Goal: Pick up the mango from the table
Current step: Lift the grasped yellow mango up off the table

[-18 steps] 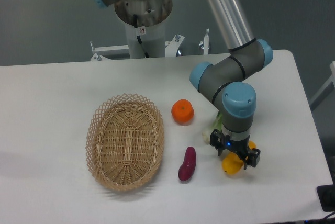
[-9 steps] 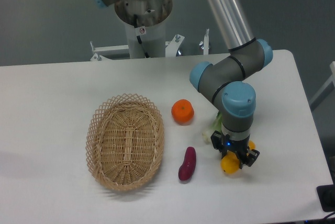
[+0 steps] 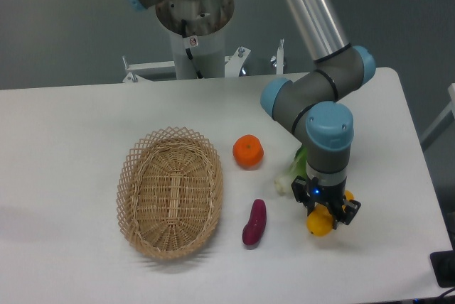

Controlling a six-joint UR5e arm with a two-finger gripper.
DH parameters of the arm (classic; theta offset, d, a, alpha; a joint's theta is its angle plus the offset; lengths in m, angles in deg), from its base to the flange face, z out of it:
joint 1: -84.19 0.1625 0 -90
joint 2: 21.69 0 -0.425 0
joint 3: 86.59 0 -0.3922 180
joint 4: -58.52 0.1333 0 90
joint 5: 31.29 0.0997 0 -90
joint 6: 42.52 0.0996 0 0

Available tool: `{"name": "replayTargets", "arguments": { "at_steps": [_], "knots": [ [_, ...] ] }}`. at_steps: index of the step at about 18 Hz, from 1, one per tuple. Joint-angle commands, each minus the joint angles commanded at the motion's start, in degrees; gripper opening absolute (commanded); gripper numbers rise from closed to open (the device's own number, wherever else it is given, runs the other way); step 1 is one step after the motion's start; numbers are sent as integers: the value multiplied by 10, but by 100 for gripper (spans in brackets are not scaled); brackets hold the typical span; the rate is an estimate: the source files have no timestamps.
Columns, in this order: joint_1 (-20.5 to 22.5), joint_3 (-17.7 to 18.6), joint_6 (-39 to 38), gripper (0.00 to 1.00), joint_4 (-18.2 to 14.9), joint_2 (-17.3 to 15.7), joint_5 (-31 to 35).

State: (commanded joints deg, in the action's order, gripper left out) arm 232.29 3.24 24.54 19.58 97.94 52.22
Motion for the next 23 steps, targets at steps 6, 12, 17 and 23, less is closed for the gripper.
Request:
{"name": "replayTargets", "arguments": {
  "at_steps": [6, 12, 17, 23],
  "knots": [
    [0, 3, -102, 50, -2, -70, -77],
    [4, 10, -144, 50, -5, -122, -105],
    [3, 10, -162, 50, -5, -123, -106],
    [-4, 15, -171, 50, -5, -132, -109]
  ]
}}
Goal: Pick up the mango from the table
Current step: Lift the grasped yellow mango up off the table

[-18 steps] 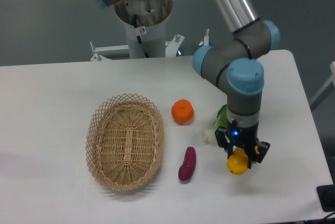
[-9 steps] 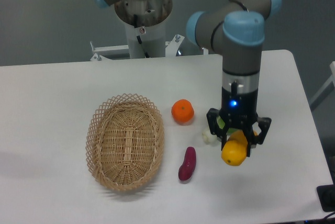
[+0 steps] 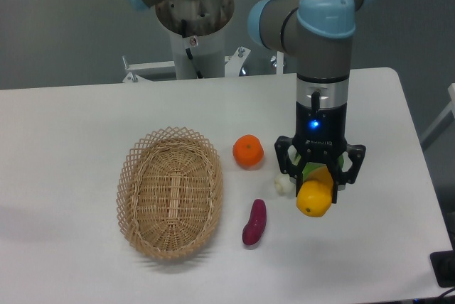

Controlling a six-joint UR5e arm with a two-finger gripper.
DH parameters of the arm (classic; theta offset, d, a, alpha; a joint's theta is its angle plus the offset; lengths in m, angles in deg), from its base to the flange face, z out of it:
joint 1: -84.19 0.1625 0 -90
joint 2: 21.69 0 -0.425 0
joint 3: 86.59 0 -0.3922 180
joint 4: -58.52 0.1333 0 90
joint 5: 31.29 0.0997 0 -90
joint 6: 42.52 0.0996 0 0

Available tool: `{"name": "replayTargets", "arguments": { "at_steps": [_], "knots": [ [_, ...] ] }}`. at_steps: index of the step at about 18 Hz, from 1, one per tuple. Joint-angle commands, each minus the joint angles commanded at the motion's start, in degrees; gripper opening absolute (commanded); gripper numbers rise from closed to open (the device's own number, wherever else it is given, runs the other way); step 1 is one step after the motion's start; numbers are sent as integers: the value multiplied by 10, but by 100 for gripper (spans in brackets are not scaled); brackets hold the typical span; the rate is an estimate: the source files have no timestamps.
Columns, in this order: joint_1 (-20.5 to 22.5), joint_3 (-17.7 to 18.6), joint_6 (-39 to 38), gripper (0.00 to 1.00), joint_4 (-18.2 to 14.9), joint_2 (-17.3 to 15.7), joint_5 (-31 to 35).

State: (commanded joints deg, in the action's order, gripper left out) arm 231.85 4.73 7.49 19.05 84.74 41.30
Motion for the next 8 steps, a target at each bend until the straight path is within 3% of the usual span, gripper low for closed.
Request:
{"name": "replayTargets", "arguments": {
  "at_steps": [8],
  "knots": [
    [0, 4, 1, 50, 0, -4, 0]
  ]
}}
